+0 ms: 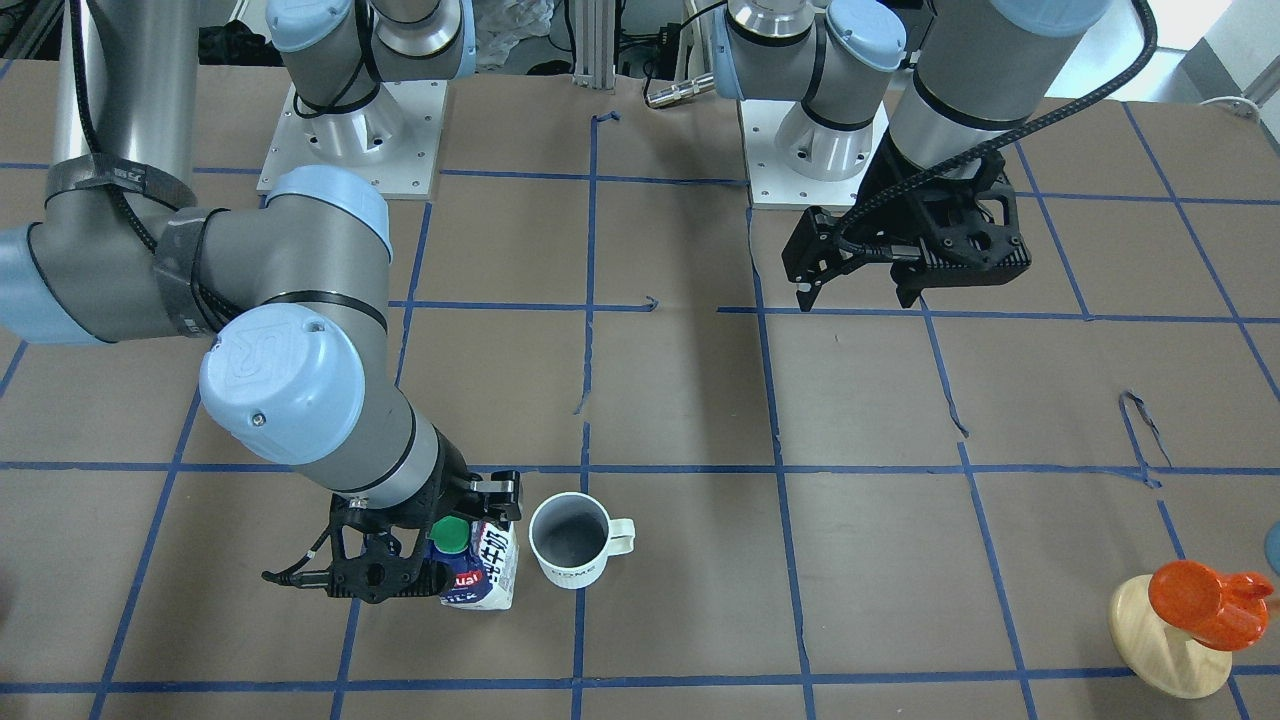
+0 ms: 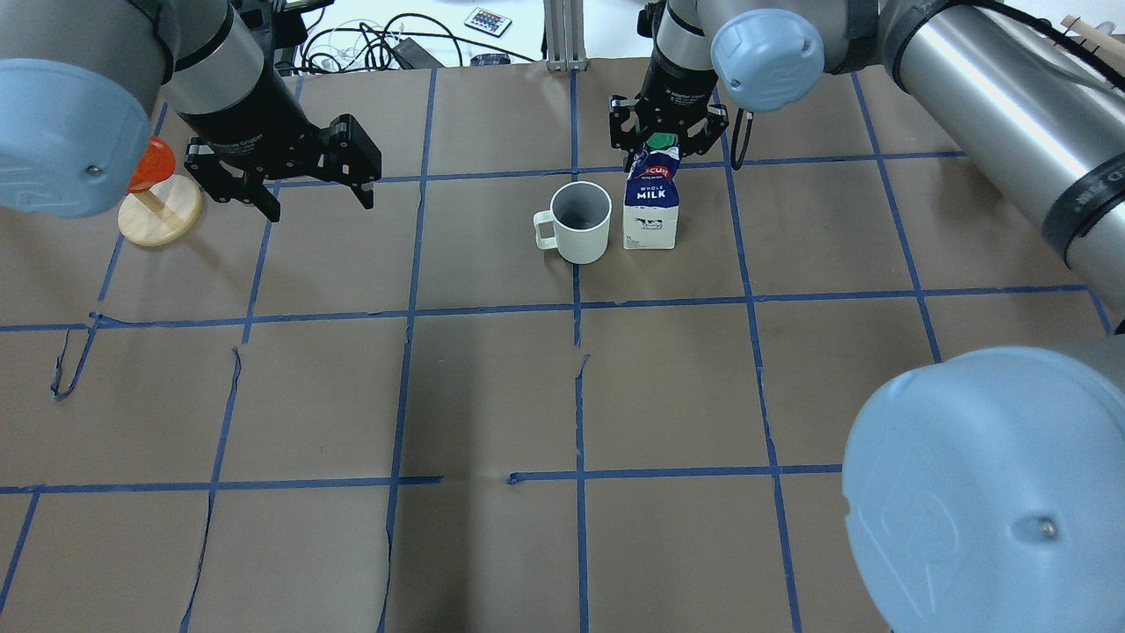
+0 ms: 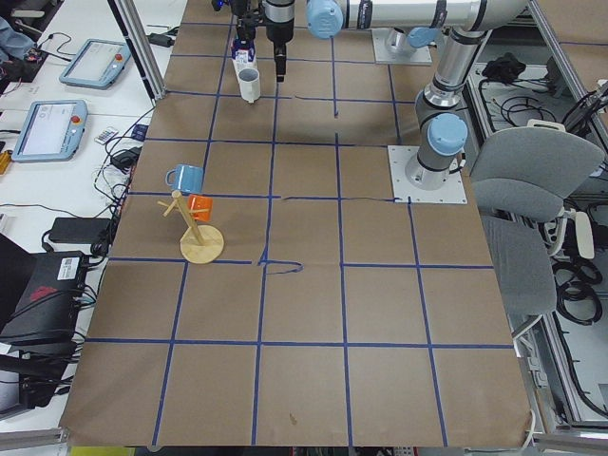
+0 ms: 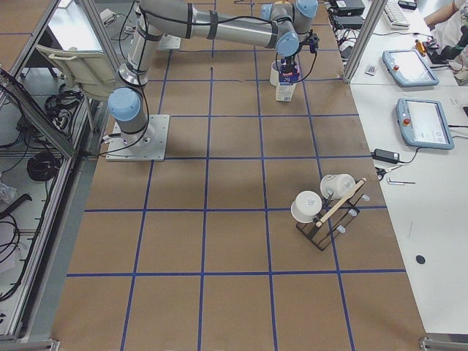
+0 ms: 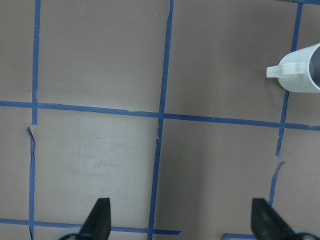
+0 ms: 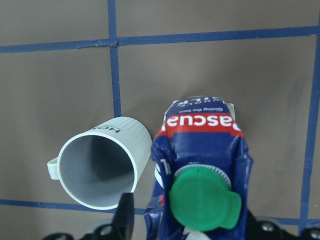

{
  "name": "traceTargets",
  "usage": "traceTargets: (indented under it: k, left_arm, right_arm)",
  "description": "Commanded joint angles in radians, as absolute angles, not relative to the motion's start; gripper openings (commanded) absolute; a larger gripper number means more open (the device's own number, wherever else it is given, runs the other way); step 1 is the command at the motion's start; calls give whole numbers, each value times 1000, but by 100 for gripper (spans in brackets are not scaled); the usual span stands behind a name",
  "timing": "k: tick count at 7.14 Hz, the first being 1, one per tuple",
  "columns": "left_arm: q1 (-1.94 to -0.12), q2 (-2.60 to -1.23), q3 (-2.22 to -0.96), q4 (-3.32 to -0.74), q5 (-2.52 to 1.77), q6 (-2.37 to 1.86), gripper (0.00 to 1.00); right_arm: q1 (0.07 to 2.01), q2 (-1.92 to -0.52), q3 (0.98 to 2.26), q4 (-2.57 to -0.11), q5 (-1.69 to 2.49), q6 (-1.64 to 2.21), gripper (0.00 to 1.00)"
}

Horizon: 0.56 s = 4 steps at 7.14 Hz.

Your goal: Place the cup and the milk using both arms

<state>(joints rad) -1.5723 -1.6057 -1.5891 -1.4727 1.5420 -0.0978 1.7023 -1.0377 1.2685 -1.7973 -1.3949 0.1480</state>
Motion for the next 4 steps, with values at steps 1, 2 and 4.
traceTargets:
  k: [1,2,4]
  left_arm:
    - [-1572,-1606,-1589,-1473,1543,-98,100]
    - [-1572,-1606,-1591,-1473,1543,-98,100]
    - [-1572,-1605,-1591,-1474,1543,-98,100]
  right_arm:
    - [1701,-1118,1276,-1769,-1405,149,100]
    - [1695,-1159,1276,-1723,-1405,146,100]
    - [1678,-1221,1282,-1675,-1530,121,100]
